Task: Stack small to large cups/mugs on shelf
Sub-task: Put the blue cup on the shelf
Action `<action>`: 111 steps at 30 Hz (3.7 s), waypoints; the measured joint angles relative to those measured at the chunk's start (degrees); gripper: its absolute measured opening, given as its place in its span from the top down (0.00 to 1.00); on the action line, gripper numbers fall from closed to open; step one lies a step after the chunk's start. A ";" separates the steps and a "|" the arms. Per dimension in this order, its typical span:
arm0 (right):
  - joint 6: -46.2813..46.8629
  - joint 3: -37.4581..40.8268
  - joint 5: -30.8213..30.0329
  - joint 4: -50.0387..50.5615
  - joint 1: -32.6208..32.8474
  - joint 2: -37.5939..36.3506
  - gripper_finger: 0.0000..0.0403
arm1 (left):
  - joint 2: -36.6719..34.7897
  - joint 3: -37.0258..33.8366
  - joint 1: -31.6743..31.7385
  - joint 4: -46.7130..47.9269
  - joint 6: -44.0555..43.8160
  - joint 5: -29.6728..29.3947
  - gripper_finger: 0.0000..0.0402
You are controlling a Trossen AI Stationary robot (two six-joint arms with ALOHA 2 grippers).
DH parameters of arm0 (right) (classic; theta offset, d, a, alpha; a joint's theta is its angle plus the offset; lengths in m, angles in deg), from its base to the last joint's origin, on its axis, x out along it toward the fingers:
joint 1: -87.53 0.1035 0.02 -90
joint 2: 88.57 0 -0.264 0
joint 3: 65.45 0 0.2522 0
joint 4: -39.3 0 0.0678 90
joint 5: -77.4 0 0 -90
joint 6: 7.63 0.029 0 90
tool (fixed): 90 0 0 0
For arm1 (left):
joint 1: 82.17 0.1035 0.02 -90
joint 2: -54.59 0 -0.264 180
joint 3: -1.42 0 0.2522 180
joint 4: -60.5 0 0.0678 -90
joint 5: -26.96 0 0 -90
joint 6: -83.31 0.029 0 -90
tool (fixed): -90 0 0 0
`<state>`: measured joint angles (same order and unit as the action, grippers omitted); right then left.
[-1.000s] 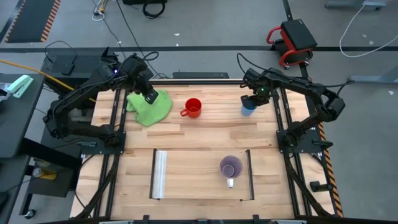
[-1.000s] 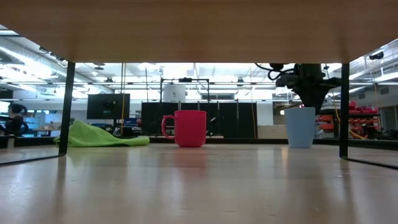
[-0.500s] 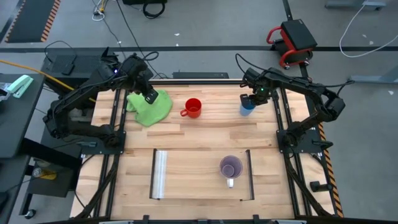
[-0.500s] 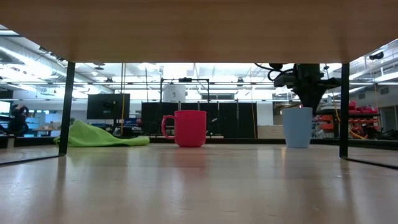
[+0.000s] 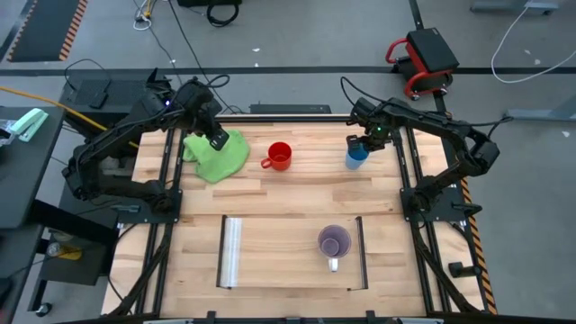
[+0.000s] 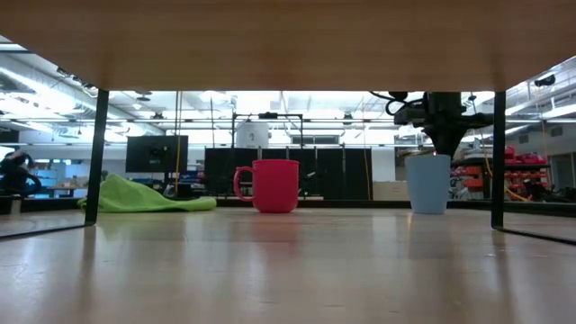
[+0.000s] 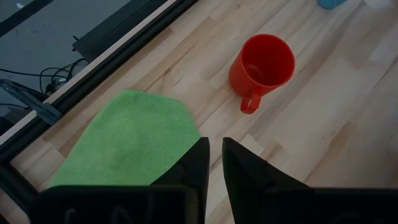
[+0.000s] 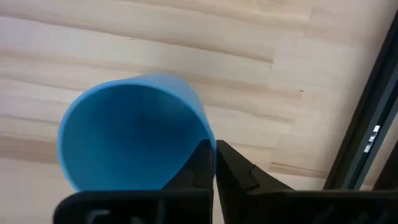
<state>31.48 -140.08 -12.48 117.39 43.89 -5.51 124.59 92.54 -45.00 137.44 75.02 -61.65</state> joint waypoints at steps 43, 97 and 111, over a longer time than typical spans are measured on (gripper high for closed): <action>7.48 -74.18 -4.95 24.49 48.67 20.26 1.00 | 0.15 0.04 0.00 -0.77 -0.31 0.00 0.92; 1.40 -73.63 -5.62 22.63 64.09 33.53 1.00 | 1.25 0.00 -25.90 -8.39 -13.63 13.21 0.89; -0.08 -73.62 -5.46 24.19 64.05 33.60 1.00 | 3.14 -0.03 -43.05 -17.64 -24.36 12.86 0.89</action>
<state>31.40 -213.70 -17.94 141.57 107.94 28.09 127.74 92.51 -88.05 119.80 50.66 -48.79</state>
